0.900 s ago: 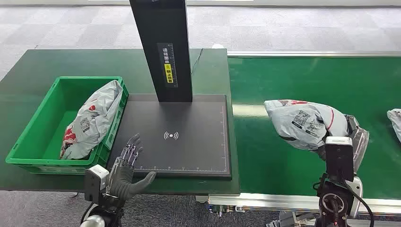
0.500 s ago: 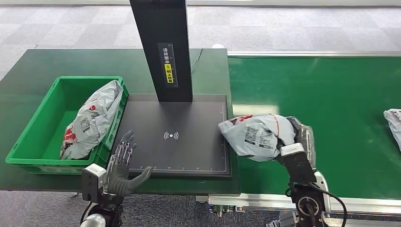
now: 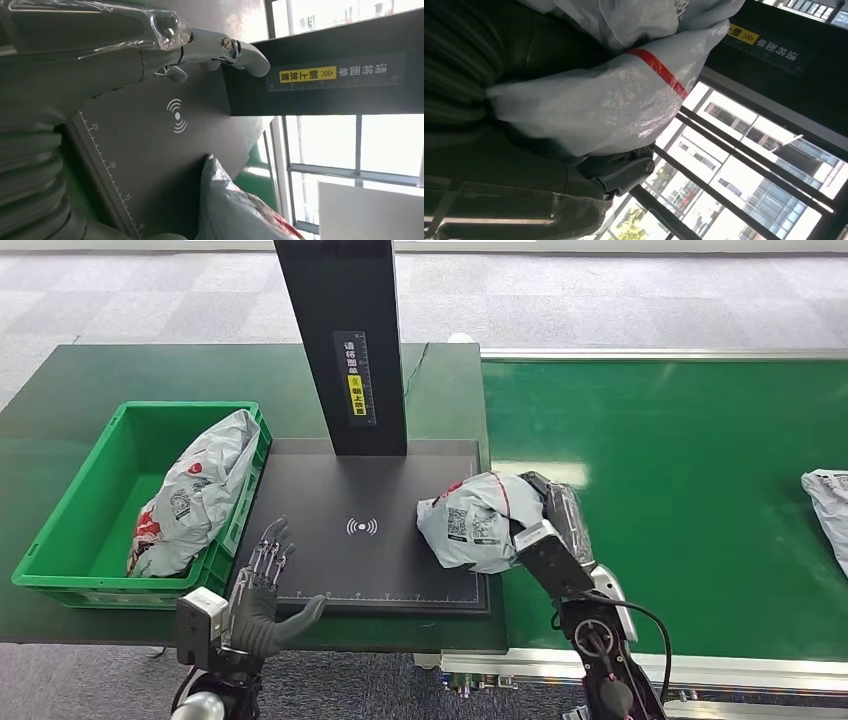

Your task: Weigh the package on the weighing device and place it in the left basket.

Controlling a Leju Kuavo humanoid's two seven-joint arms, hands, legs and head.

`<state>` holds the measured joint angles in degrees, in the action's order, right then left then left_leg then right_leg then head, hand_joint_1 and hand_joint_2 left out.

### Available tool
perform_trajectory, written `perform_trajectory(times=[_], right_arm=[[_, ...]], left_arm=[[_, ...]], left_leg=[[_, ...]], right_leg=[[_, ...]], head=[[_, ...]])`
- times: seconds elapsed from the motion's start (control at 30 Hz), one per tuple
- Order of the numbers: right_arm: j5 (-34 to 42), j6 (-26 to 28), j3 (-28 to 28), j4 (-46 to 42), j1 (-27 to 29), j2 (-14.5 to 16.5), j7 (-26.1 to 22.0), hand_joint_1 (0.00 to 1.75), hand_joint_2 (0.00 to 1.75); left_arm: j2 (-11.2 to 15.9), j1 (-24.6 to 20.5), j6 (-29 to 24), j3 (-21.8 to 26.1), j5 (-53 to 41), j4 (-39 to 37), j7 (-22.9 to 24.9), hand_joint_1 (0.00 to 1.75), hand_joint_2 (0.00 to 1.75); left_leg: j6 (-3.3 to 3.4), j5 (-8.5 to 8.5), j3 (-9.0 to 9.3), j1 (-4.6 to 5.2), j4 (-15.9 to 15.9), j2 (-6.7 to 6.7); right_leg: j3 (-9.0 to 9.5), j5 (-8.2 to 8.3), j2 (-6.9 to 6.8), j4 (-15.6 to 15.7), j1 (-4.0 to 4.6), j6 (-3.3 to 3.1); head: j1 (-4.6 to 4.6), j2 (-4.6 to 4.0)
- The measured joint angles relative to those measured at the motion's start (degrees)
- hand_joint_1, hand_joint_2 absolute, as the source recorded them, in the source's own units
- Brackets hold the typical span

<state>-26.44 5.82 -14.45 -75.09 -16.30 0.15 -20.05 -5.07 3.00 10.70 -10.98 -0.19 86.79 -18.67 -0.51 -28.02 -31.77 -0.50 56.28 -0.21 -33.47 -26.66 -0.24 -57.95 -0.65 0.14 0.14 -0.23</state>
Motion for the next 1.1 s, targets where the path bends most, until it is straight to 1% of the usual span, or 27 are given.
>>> perform_trajectory(times=[0.07,0.2,0.33,0.4,0.47,0.5,0.6,0.67,0.83,0.97,1.07,1.1], right_arm=[[-0.69,-2.0,-1.31,2.93,-2.27,0.07,0.44,1.75,1.75],[-4.45,-5.0,-5.61,8.74,-5.45,0.39,-1.51,1.75,1.75],[-9.54,-3.39,-10.76,13.57,-7.38,1.41,-2.15,1.75,1.75],[-10.25,-2.85,-12.79,15.67,-8.19,2.18,-1.96,1.75,1.75],[-10.49,-3.41,-14.27,17.4,-9.01,2.78,-1.82,1.75,1.75],[-10.62,-4.45,-14.98,18.21,-9.48,2.96,-1.84,1.75,1.75],[-11.53,-10.55,-17.85,20.85,-10.88,3.11,-2.33,1.75,1.75],[-11.83,-13.6,-19.99,22.67,-11.4,3.1,-2.85,1.75,1.75],[-9.93,-17.98,-22.96,25.89,-12.58,3.05,-4.76,1.75,1.75],[-9.38,-21.89,-24.76,27.32,-13.7,2.93,-5.05,1.75,1.75],[-9.32,-22.59,-26.03,28.29,-14.33,2.93,-4.94,1.75,1.75],[-9.1,-22.42,-26.25,28.52,-14.44,2.93,-4.91,1.58,1.75]], left_arm=[[0.05,-0.39,0.15,-0.27,0.24,-0.11,0.02,0.0,1.75],[0.2,-1.32,0.62,-0.89,0.6,-0.72,-0.01,0.0,1.75],[0.29,-1.84,0.67,-1.2,0.9,-1.28,-0.14,0.0,1.75],[0.3,-2.06,0.67,-1.33,0.96,-1.43,-0.15,0.0,1.75],[0.3,-2.21,0.68,-1.38,1.06,-1.51,-0.09,0.0,1.75],[0.3,-2.33,0.72,-1.41,1.11,-1.57,-0.03,0.0,1.75],[0.32,-3.1,1.0,-1.59,1.39,-2.03,0.14,0.0,1.75],[0.35,-3.71,1.2,-1.74,1.56,-2.46,0.15,0.0,1.75],[0.49,-4.57,1.27,-1.81,1.7,-3.44,0.15,0.0,1.75],[0.56,-5.16,1.22,-1.81,1.77,-4.16,0.15,0.0,1.75],[0.56,-5.42,0.93,-1.81,2.04,-4.55,0.15,0.0,1.75],[0.56,-5.41,0.8,-1.81,2.09,-4.62,0.15,0.0,1.75]], left_leg=[[0.0,0.0,0.01,0.0,0.0,0.01],[0.0,0.0,0.01,-0.03,0.0,0.01],[-0.01,0.0,0.0,-0.05,0.0,0.04],[-0.01,0.0,0.0,-0.05,0.0,0.03],[-0.01,0.0,0.01,-0.05,0.0,0.03],[-0.01,0.0,0.01,-0.05,0.0,0.04],[-0.01,0.0,0.04,-0.05,0.0,0.05],[-0.01,0.0,0.05,-0.05,0.0,0.04],[-0.01,-0.01,0.06,-0.05,0.0,0.14],[-0.02,-0.01,0.09,-0.05,0.0,0.2],[-0.02,-0.01,0.13,-0.05,0.0,0.23],[-0.02,-0.01,0.14,-0.05,0.0,0.24]], right_leg=[[0.0,0.0,0.02,0.0,0.0,0.0],[0.0,0.0,0.02,-0.01,0.04,0.0],[-0.01,-0.01,0.03,-0.01,0.06,-0.01],[-0.01,-0.01,0.03,-0.01,0.07,-0.01],[0.0,-0.01,0.03,-0.01,0.07,-0.01],[0.0,-0.01,0.03,-0.01,0.07,-0.01],[0.01,0.0,0.04,-0.01,0.07,-0.01],[0.02,0.0,0.04,-0.01,0.07,-0.01],[0.0,-0.01,0.1,-0.01,0.07,-0.01],[0.01,-0.01,0.16,-0.01,0.07,-0.01],[0.03,0.0,0.21,-0.01,0.07,-0.01],[0.04,0.0,0.22,-0.01,0.07,-0.01]], head=[[0.01,0.0],[0.0,0.01],[0.0,0.01],[0.0,-0.01],[0.01,0.0],[0.01,0.01],[0.0,0.0],[0.01,0.0],[0.01,0.01],[0.01,0.01],[0.0,0.01],[0.0,0.0]])
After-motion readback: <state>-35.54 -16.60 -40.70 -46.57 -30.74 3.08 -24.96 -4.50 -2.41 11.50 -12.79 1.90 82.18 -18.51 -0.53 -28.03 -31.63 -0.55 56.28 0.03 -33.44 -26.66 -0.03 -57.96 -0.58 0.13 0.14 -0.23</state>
